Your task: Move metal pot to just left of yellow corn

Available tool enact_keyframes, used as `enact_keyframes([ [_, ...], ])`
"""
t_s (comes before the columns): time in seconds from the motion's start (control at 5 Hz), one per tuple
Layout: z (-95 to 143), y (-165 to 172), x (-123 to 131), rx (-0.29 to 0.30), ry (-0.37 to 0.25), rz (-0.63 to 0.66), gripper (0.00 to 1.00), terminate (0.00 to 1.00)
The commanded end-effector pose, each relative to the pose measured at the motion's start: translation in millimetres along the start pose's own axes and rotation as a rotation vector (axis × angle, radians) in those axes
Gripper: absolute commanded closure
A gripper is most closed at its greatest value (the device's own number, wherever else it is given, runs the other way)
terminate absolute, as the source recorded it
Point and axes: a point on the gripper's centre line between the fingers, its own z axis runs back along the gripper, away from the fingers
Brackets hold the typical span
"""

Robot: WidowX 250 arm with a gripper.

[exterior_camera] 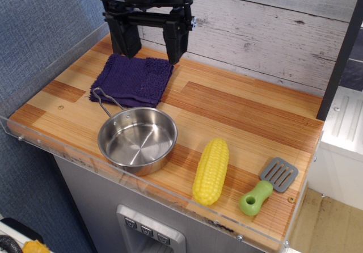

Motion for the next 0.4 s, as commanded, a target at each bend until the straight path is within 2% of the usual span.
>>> enact_keyframes([
  [0.0, 15.0, 0.5, -0.2, 0.006, -0.041, -0.011, 0.00, 0.00],
  [0.2, 15.0, 0.5, -0.2, 0.006, -0.041, -0.011, 0.00, 1.00],
])
